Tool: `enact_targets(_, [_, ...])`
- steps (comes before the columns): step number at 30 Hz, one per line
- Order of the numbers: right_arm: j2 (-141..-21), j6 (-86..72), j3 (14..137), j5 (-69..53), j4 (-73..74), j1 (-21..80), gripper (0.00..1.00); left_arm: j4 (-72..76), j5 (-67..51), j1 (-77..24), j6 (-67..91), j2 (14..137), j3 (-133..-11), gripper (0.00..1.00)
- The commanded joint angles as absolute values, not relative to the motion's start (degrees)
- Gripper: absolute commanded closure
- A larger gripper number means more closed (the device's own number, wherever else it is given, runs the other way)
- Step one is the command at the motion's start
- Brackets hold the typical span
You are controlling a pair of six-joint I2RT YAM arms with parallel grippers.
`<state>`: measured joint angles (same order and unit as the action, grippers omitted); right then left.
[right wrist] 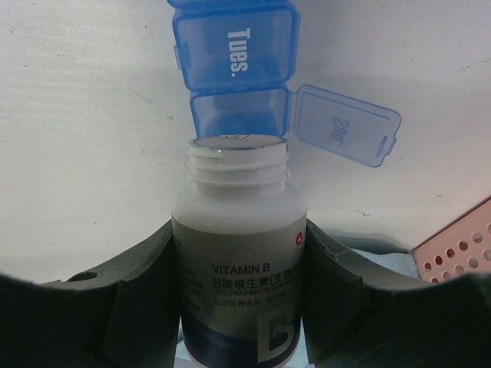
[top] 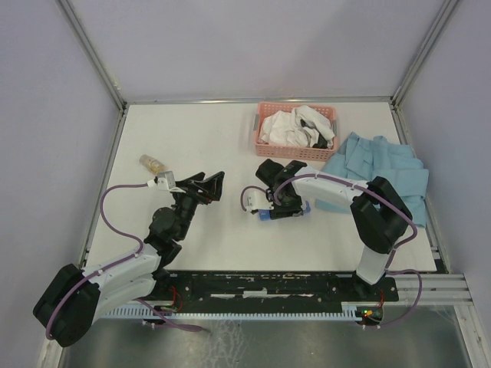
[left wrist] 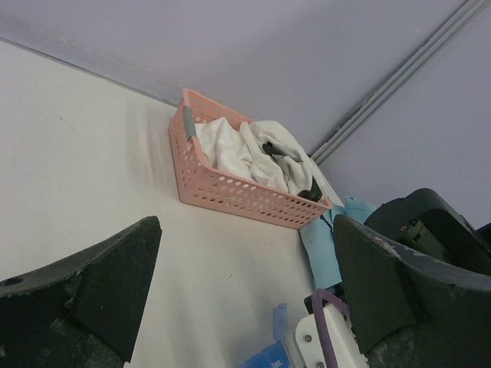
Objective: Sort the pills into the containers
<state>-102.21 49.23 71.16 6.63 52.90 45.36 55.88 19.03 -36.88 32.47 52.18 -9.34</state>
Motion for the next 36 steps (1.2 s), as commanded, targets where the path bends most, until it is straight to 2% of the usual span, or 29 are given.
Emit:
enact_targets(1, [-102.7, 48.3, 73.6, 8.2, 53.5, 45.9, 0.99, 59.1, 20.1, -37.0, 30.8, 51.5, -9.4, 0.01])
enact_targets(36, [-104.1, 48.2, 75.0, 11.6, 54.3, 47.8, 0.99, 59.2, 20.0, -37.0, 30.8, 51.6, -9.3, 0.01])
